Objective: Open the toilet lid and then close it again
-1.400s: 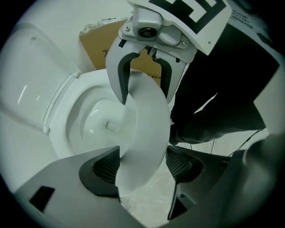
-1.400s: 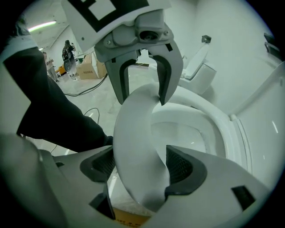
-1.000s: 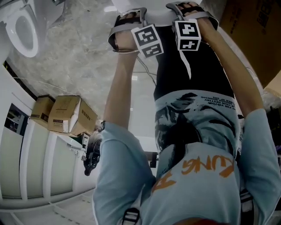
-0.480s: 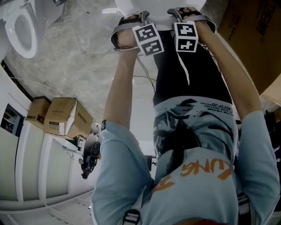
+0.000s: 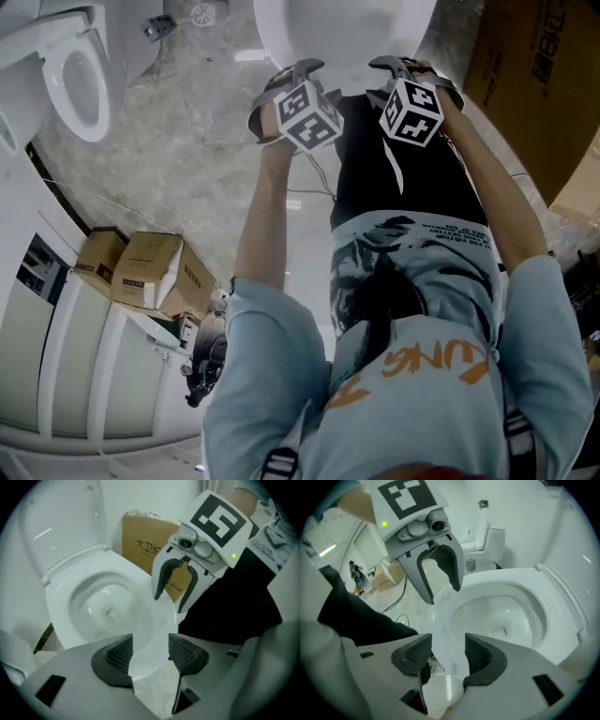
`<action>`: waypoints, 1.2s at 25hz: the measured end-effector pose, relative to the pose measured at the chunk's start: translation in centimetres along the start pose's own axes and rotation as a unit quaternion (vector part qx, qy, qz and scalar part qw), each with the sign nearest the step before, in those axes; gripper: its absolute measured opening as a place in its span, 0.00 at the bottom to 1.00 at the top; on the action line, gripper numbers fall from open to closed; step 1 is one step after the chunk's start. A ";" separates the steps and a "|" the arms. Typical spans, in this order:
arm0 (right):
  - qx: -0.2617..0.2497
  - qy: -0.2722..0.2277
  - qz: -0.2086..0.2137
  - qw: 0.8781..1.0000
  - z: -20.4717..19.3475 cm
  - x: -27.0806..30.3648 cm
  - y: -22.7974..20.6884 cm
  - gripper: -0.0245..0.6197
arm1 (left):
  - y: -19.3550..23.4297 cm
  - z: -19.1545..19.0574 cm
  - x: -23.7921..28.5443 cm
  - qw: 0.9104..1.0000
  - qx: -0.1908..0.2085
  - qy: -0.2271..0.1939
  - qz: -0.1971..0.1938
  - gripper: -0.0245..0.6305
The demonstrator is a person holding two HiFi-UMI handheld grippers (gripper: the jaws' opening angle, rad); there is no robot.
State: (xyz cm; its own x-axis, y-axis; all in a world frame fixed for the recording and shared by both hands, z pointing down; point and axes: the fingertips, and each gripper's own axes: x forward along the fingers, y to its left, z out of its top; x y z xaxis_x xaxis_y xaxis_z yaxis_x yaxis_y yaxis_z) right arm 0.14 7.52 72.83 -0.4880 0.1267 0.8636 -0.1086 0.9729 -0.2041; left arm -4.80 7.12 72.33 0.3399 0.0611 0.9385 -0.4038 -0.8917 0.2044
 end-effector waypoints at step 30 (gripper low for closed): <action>0.368 -0.332 -0.309 0.812 10.6 -34.9 -18.8 0.06 | 14.2 26.7 -32.1 0.904 -0.088 -0.396 0.132 0.08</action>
State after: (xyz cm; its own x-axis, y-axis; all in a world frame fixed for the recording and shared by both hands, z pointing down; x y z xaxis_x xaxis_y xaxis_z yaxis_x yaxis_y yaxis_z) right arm 10.00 -17.24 41.66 -0.4757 -0.7122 0.5161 -0.8793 0.4011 -0.2569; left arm 1.25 -19.49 37.70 0.6862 -0.5458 0.4809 -0.6646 -0.7391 0.1096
